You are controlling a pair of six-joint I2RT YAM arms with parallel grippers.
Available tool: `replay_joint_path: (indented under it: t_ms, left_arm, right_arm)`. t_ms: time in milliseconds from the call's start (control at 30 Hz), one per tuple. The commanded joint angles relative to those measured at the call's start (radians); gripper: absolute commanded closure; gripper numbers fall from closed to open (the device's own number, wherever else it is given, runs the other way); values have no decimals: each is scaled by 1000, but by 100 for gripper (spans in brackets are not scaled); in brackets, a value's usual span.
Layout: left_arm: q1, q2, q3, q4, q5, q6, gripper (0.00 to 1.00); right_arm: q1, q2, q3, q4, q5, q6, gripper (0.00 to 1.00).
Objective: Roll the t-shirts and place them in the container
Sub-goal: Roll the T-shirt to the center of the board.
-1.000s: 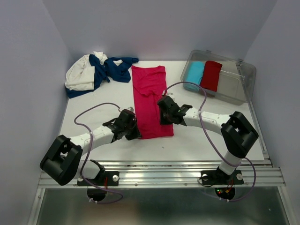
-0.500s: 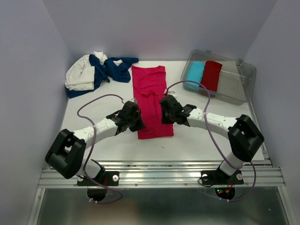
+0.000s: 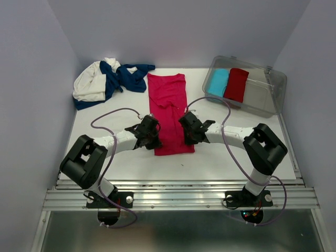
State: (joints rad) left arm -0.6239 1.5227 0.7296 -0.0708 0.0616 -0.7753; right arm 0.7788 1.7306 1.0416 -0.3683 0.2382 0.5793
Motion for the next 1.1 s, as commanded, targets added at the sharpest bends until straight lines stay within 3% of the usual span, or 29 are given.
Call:
replay_joint_path:
  t_ms: [0,133,367,533,800,1067]
  left_arm:
    - [7,-27,-12,-20,-48,14,100]
    - [6,-70,-6,-73,-62,22,100]
    - [3,-330,-25,-170,-124,10,100]
    - [3,-406,-67,-234,-160,-39,90]
    - [4,-476,-122,-208,-94,-45,82]
    - [3,-455,-147,-189,-82,-65,76]
  right_arm:
    - [-6,29,-11,20,16,-39,79]
    - [-6,-61,-28,19,4,-42,78]
    - [-16,-227,-52,-23,59,-47,67]
    - [-56,-293,-110,-26,26,-24,62]
    - [-136,-361,-187,2,-137,20,55]
    - [-248,-419,-284,107,-373,79,53]
